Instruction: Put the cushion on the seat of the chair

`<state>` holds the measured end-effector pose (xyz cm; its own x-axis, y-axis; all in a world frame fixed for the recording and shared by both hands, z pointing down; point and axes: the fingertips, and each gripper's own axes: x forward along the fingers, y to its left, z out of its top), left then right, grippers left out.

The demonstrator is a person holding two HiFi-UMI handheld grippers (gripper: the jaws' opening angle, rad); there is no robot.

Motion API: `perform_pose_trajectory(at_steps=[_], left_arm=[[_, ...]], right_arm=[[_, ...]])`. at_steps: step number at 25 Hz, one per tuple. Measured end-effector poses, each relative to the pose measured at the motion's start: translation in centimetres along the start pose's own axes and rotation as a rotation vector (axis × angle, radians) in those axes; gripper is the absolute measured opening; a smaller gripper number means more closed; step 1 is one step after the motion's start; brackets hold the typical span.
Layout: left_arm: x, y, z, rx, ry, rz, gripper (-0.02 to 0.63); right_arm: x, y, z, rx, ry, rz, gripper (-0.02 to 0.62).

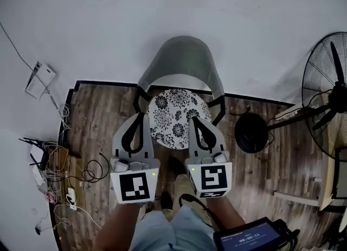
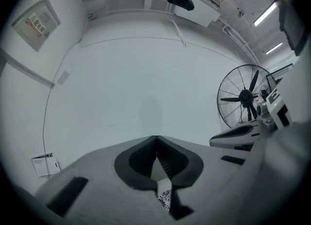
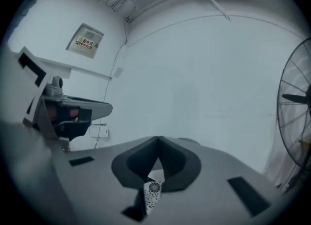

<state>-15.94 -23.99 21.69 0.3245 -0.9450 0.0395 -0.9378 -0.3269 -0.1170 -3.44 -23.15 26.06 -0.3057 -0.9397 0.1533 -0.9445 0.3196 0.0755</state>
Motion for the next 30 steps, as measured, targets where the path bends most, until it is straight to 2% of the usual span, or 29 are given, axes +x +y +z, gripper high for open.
perform_pose_trajectory(at_steps=[8, 19, 30], left_arm=[[-5.8, 1.1, 5.4, 0.004, -0.1, 0.005, 0.009], [-8.3, 0.9, 7.7, -0.008, -0.148, -0.003, 0.009], [-9.1, -0.3, 8.3, 0.0, -0.163, -0.003, 0.009]], right_arm=[[-4.0, 4.0, 4.9, -0.045, -0.054, 0.003, 0.005], [-6.2, 5.0, 8.0, -0.084, -0.107, -0.011, 0.003], [-7.6, 5.1, 8.6, -0.112, -0.125, -0.002, 0.004]])
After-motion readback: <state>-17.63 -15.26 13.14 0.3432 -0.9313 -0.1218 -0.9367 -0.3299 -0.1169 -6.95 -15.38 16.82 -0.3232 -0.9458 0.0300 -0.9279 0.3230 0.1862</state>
